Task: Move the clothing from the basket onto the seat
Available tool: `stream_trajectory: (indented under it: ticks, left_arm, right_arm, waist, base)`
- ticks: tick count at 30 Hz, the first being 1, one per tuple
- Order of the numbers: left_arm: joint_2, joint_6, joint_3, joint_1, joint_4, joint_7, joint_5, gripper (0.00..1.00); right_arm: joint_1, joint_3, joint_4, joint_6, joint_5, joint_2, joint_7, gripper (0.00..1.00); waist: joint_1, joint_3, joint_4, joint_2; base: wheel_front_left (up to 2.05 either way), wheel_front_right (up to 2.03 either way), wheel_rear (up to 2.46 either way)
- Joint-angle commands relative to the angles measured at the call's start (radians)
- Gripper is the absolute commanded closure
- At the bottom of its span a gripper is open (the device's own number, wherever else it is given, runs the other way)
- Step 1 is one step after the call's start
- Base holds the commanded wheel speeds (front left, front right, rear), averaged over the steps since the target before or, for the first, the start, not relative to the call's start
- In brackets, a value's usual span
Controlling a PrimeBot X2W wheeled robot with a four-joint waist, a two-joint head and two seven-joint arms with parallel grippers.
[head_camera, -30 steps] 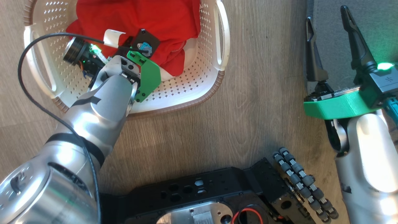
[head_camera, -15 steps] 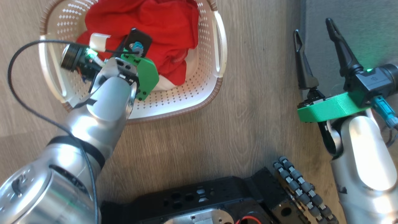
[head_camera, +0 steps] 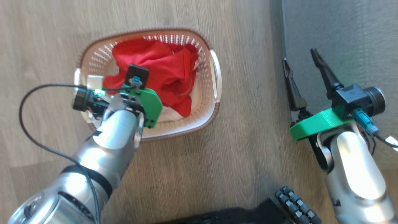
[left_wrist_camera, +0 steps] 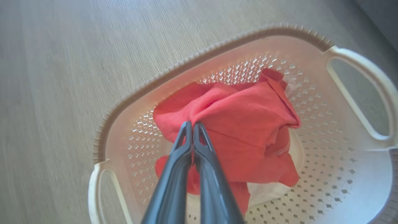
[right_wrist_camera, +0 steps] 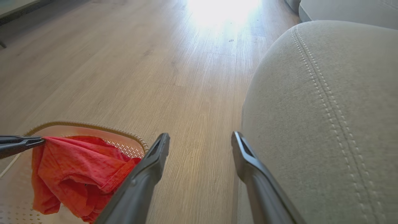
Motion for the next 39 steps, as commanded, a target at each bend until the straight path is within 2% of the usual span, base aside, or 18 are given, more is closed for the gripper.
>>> stream_trajectory:
  ticks: [1, 8, 13, 22, 28, 39]
  left_arm:
    - [0.012, 0.018, 0.036, 0.028, -0.041, -0.012, 0.019, 1.0]
    - [0.046, 0.052, 0.162, 0.143, -0.238, -0.013, 0.124, 1.0]
    - [0.061, 0.054, 0.246, 0.221, -0.37, -0.013, 0.206, 1.0]
    - [0.053, 0.012, 0.427, 0.375, -0.664, -0.013, 0.37, 1.0]
    - [0.035, -0.02, 0.514, 0.443, -0.828, -0.013, 0.431, 1.0]
    - [0.015, -0.072, 0.584, 0.543, -1.007, -0.013, 0.487, 1.0]
  right_arm:
    - [0.038, 0.019, -0.017, 0.0, 0.004, -0.003, 0.001, 0.0]
    - [0.074, 0.029, 0.008, 0.0, 0.004, 0.001, 0.001, 0.0]
    - [0.098, 0.025, 0.006, 0.0, 0.013, 0.006, 0.001, 0.0]
    - [0.155, -0.009, -0.07, 0.0, 0.044, 0.031, 0.001, 0.0]
    - [0.182, -0.02, -0.147, 0.0, 0.053, 0.041, 0.001, 0.0]
    - [0.242, 0.004, -0.181, 0.0, 0.031, 0.047, 0.001, 0.0]
  waist:
    - [0.0, -0.079, 0.016, 0.0]
    - [0.0, -0.216, 0.03, 0.0]
    - [0.0, -0.291, 0.041, 0.0]
    - [0.0, -0.433, 0.074, 0.0]
    - [0.0, -0.498, 0.096, 0.0]
    - [0.0, -0.58, 0.112, 0.0]
  base:
    - [0.0, 0.0, 0.0]
    - [0.0, 0.0, 0.0]
    - [0.0, 0.0, 0.0]
    - [0.0, 0.0, 0.0]
    - [0.0, 0.0, 0.0]
    - [0.0, 0.0, 0.0]
